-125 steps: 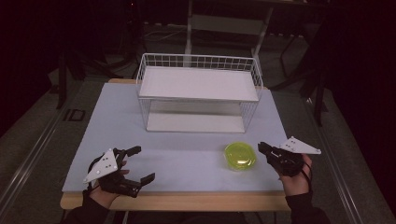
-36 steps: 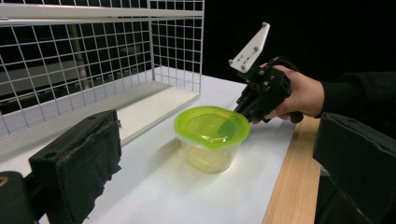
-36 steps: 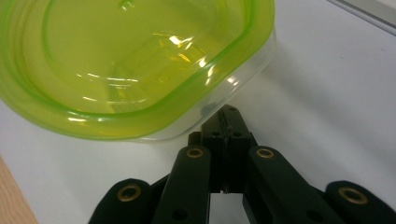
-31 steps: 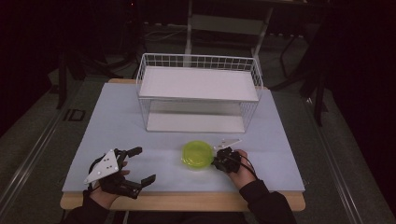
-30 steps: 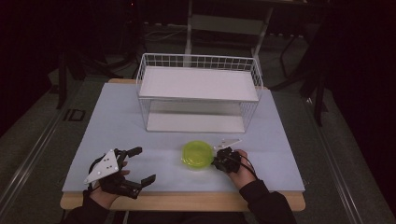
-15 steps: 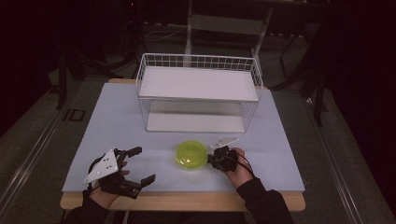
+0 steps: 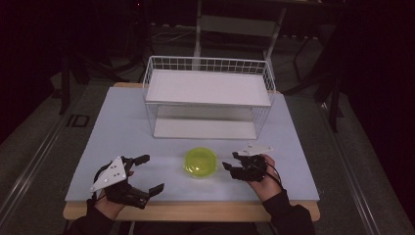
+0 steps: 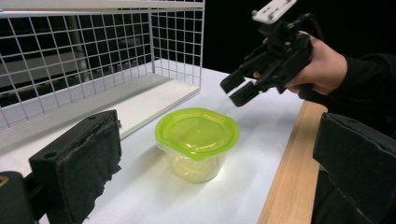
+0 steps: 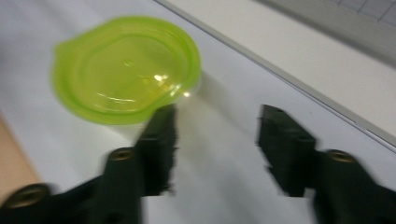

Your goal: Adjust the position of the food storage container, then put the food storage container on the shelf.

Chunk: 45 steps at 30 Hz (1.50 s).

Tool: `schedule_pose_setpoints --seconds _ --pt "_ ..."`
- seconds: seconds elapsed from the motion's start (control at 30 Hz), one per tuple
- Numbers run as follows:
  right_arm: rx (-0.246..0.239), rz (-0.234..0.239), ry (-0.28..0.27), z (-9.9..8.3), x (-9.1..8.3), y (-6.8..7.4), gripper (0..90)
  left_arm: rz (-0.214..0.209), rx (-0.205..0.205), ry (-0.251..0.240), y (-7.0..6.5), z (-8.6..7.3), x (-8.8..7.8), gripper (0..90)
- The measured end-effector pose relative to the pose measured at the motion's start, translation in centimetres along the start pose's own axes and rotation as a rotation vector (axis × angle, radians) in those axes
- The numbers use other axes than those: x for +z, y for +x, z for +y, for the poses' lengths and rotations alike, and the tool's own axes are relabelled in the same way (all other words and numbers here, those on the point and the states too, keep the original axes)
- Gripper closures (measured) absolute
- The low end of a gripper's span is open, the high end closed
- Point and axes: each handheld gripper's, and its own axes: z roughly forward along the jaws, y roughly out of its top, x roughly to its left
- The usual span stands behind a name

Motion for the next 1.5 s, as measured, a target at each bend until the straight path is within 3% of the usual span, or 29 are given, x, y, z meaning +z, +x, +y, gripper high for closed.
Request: schedule_pose_setpoints --seconds 0.03,0.07,0.23,0.37,0.43,0.47,0.6,0.77,1.17,1.23,1.37,1.5 --pt "0.000 0.000 0.000 0.0 0.0 0.0 35.0 0.000 0.000 0.000 0.0 0.0 0.0 1.8" --pt "-0.015 -0.003 -0.016 -0.1 -0.8 0.2 24.8 -0.010 -0.012 -0.005 -0.1 0.1 0.1 1.8" --pt "-0.008 0.027 -0.058 -0.2 -2.1 0.6 13.1 -0.040 -0.046 -0.006 -0.3 0.9 0.4 1.8" --pt "0.002 0.010 -0.091 0.3 -3.5 0.8 13.3 -0.053 -0.067 0.017 -0.4 1.9 0.8 1.8" --pt "-0.007 0.009 -0.096 0.5 -3.8 0.8 13.5 -0.040 -0.072 0.028 -0.4 2.4 0.9 1.7" --pt "-0.008 0.007 -0.097 0.6 -4.0 0.8 13.7 -0.058 -0.085 0.040 -0.2 2.8 1.2 1.8" --pt "-0.009 -0.007 -0.100 1.4 -4.5 0.3 14.9 -0.064 -0.105 0.074 0.5 3.5 1.9 1.8" --pt "-0.029 -0.006 -0.081 2.4 -4.4 0.1 16.4 -0.067 -0.096 0.126 1.0 4.5 3.1 1.8" --pt "0.153 0.092 -0.069 3.5 -2.7 -0.6 13.7 -0.064 -0.175 0.165 2.6 4.1 6.0 4.0" --pt "0.190 0.102 -0.047 3.6 -2.1 -0.8 13.3 -0.067 -0.206 0.167 2.9 3.9 6.5 4.9" --pt "0.246 0.122 -0.012 3.4 -1.0 -1.4 15.3 -0.031 -0.269 0.188 3.3 3.3 7.6 5.0" --pt "0.321 0.150 0.004 3.3 -0.1 -1.8 24.4 -0.049 -0.356 0.232 3.8 2.6 8.7 6.9"
